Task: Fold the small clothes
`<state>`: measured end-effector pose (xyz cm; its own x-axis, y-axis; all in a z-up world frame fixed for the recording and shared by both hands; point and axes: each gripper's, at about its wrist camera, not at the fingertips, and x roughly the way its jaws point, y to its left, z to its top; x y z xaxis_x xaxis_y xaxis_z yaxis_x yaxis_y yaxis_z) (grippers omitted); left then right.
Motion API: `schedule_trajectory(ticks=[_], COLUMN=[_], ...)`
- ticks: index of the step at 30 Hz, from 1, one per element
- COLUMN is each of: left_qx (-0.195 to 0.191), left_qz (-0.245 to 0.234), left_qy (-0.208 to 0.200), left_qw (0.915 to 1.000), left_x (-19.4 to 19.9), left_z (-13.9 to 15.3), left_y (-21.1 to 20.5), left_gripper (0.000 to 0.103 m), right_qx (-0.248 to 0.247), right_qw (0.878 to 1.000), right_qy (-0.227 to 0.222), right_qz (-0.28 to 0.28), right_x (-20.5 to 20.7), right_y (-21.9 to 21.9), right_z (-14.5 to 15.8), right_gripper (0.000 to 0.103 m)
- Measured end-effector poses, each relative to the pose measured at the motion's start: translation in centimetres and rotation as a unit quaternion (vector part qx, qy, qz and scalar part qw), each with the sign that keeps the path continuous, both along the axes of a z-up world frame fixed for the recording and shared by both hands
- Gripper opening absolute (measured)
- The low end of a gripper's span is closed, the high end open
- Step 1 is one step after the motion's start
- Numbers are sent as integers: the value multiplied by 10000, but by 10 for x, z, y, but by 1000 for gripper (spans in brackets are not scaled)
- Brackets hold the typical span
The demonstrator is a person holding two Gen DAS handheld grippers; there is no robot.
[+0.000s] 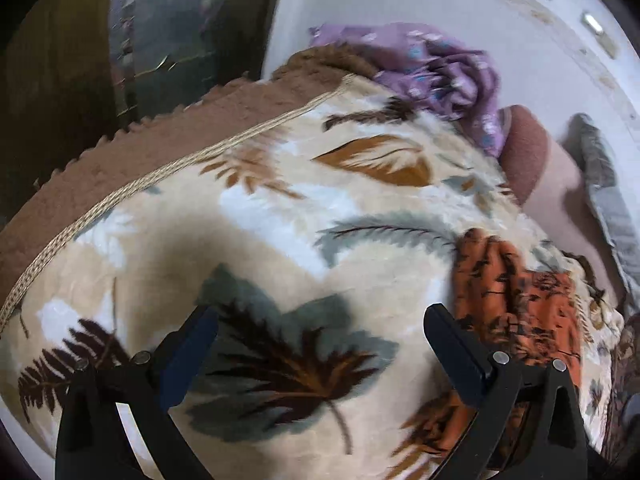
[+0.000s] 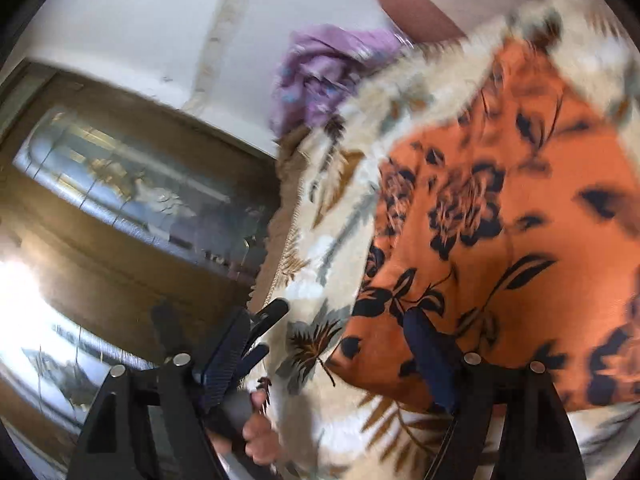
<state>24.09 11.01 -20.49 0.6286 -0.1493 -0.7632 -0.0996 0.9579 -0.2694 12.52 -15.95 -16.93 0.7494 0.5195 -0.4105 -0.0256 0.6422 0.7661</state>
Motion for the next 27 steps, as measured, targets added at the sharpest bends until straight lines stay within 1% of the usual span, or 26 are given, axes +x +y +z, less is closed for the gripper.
schedule_trajectory(ticks=[1,2,4,6,8,9,11,12,14,16,17,18,19,20,21,22,24,26,27], left_qx=[-27,-73,-189,-510,-570,-548,-500,-378,67,798,1167,1424,1461,1326,1150,1155,1517,1685,1680], left_qz=[-70,-258,-551,-945,-1255,-1475,-1844,-1999,-2109,-2038,-1942,-1845,-1783,-1726,-1673,-1667,-1736,-1767,-1790], left_qy=[-85,-240,-415,-748,-1068,-1188,-1190,-1121,-996,-739,-501,-193,27,183,210,178,14,-63,-55], left_qw=[9999,9994,9974,9914,9847,9804,9743,9727,9724,9730,9727,9723,9731,9759,9790,9791,9731,9697,9694], left_x=[-2,-6,-11,-22,-32,-37,-43,-45,-45,-38,-32,-24,-19,-14,-12,-12,-16,-19,-18], left_z=[3,8,14,25,36,39,40,37,29,14,3,-11,-19,-24,-24,-23,-22,-23,-23], left_y=[-3,-9,-18,-28,-42,-53,-72,-85,-103,-118,-121,-121,-119,-113,-109,-109,-117,-123,-126], left_gripper=[102,102,102,102,102,102,102,102,102,102,102,103,103,103,103,103,103,103,103], right_qx=[-182,-437,-872,-1245,-1295,-1239,-1095,-1059,-1109,-1194,-1186,-1157,-1151,-1174,-1212,-1238,-1323,-1504,-1609], right_qw=[9996,9981,9938,9876,9839,9824,9822,9827,9836,9824,9824,9826,9829,9829,9829,9835,9843,9811,9787], right_qy=[-76,-85,-102,-9,93,171,321,397,598,873,977,1019,1031,1058,1064,984,591,557,620], right_qz=[-207,-426,-684,-952,-1231,-1390,-1491,-1465,-1292,-1137,-1065,-1031,-999,-943,-886,-875,-1010,-1080,-1112], right_x=[-9,-21,-37,-54,-61,-64,-61,-60,-53,-45,-42,-41,-40,-38,-41,-40,-35,-19,-5], right_y=[-10,-21,-34,-49,-64,-73,-82,-83,-78,-70,-68,-68,-68,-70,-72,-75,-82,-88,-91], right_z=[5,9,11,9,6,0,-11,-15,-27,-43,-50,-53,-53,-50,-44,-37,-16,-4,0], right_gripper=[82,81,73,53,45,43,41,41,40,40,41,41,41,41,41,41,41,41,41])
